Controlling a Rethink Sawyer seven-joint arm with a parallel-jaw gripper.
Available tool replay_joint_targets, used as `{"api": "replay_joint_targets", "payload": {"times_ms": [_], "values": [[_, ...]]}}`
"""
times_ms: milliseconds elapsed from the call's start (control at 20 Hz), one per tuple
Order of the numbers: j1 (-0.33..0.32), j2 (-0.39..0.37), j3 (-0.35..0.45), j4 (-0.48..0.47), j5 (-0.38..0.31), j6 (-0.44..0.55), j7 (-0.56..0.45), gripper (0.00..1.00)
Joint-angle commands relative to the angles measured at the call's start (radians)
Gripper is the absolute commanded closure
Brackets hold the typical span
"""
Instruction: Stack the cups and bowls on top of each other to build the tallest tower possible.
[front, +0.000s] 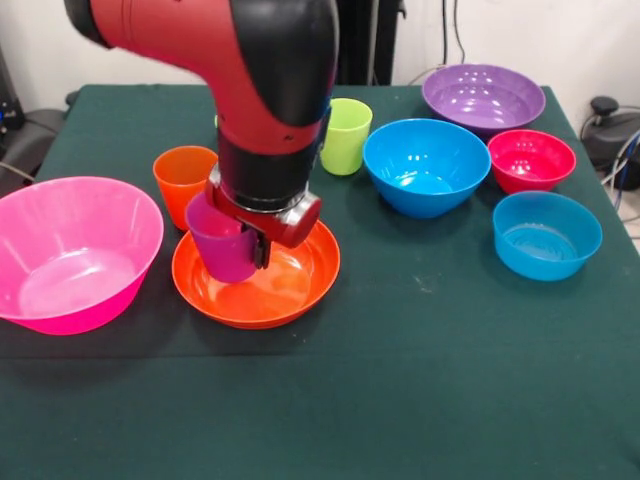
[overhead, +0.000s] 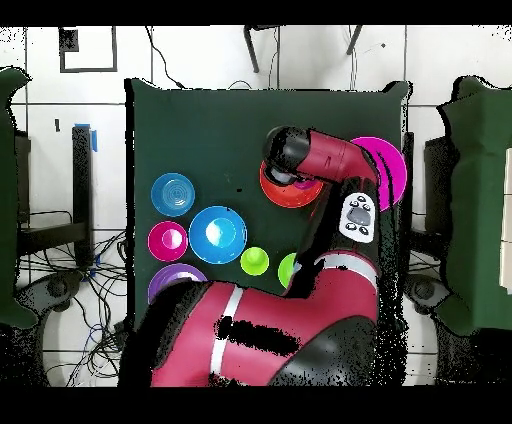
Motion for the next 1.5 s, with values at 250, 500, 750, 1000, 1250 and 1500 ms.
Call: {"api": "replay_joint_targets", "payload": {"times_ms": [250,500,750,1000,1250,1500], "values": [[-0.05,0.061,0.221,-0.053,-0.133,-0.071,-0.244,1.0],[-0.06,0.046,0.242,-0.032,-0.158,-0.086,-0.238,1.0],[-0.069,0.045,0.264,-0.047,-0.201,-0.099,-0.239,0.0],[-0.06,0.054,0.251,-0.068,-0.205,-0.073,-0.203,0.0],[-0.055,0.049,0.241,-0.089,-0.227,-0.034,-0.202,0.0],[-0.037,0.019,0.221,-0.092,-0.249,0.001,-0.182,0.0]]}}
